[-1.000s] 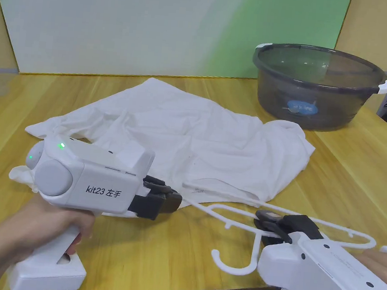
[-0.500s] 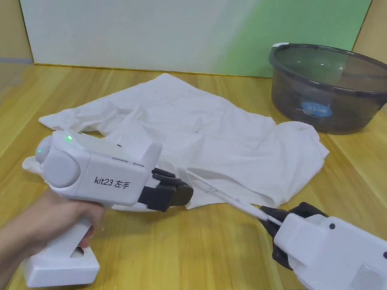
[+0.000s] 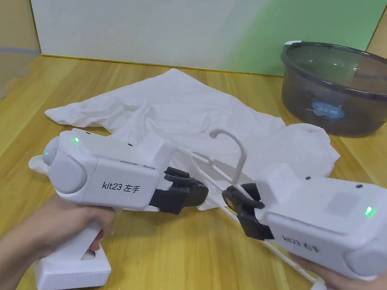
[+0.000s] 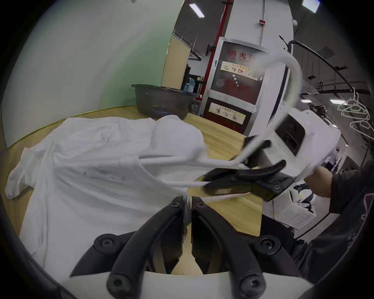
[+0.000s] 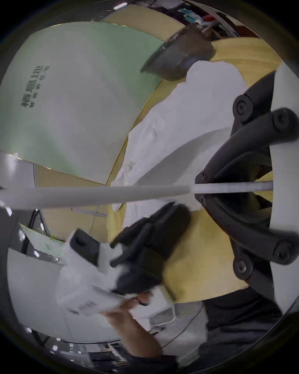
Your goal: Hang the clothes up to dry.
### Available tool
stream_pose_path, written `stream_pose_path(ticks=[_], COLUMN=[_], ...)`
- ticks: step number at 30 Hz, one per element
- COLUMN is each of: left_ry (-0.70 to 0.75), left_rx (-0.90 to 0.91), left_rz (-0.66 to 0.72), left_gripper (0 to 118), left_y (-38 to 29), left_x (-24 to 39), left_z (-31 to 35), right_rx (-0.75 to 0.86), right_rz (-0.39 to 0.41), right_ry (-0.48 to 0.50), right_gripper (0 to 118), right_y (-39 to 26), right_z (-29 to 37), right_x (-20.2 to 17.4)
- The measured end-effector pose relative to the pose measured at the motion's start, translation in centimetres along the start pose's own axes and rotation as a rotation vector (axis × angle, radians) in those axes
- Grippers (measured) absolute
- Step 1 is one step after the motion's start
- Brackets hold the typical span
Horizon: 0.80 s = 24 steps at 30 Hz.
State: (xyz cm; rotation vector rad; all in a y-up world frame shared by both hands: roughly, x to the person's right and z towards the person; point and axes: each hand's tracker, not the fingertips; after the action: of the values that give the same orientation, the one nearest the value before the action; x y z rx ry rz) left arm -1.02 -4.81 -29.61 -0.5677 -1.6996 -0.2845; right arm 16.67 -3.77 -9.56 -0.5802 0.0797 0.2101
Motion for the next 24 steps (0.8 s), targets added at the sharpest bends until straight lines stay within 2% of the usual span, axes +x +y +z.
stream_pose_path(ticks=[1,2,3,4,5,7,11,15,18,19,23,24], left_ry=[0.001,0.010,0.007,0.013,0.043,0.019,0.026,0.030,0.044,0.023,0.088,0.056], left_rx=[0.004,0.014,0.014,0.011,0.018,0.029,0.035,0.045,0.127,0.141,0.243,0.259], left_rz=[0.002,0.008,0.022,0.022,0.013,0.041,0.035,0.058,0.072,0.101,0.087,0.088], left_gripper=[2,2,2,2,2,2,2,2,2,2,2,2], left_y=[0.0,0.0,0.0,0.0,-0.1,0.0,-0.2,-0.5,-0.6,-0.3,1.2,1.6], left_x=[-0.1,-0.2,-0.5,-0.5,-0.5,-0.6,-1.2,-1.9,-2.0,-2.3,-2.2,-2.3], left_z=[0.0,0.1,0.2,0.3,0.5,0.9,1.5,2.1,3.4,3.9,5.2,5.4], right_rx=[0.080,-0.003,0.000,0.019,-0.042,-0.011,-0.009,0.000,0.005,-0.001,-0.017,-0.017], right_rz=[0.020,-0.020,-0.001,0.020,0.004,0.034,0.021,-0.084,-0.139,-0.130,-0.070,-0.028], right_ry=[-0.034,-0.022,0.000,-0.062,-0.035,-0.048,-0.021,0.058,0.106,0.102,0.122,0.112], right_gripper=[5,5,5,5,5,5,5,5,5,5,5,5], right_y=[1.1,1.3,2.2,3.0,3.0,3.8,3.8,3.1,2.6,2.5,2.6,2.8], right_z=[-0.5,-1.5,-2.5,-3.2,-4.2,-5.4,-5.5,-4.9,-4.4,-4.3,-3.5,-3.5], right_x=[0.3,0.4,0.2,0.1,0.0,0.3,1.5,3.4,4.6,4.6,3.8,3.4])
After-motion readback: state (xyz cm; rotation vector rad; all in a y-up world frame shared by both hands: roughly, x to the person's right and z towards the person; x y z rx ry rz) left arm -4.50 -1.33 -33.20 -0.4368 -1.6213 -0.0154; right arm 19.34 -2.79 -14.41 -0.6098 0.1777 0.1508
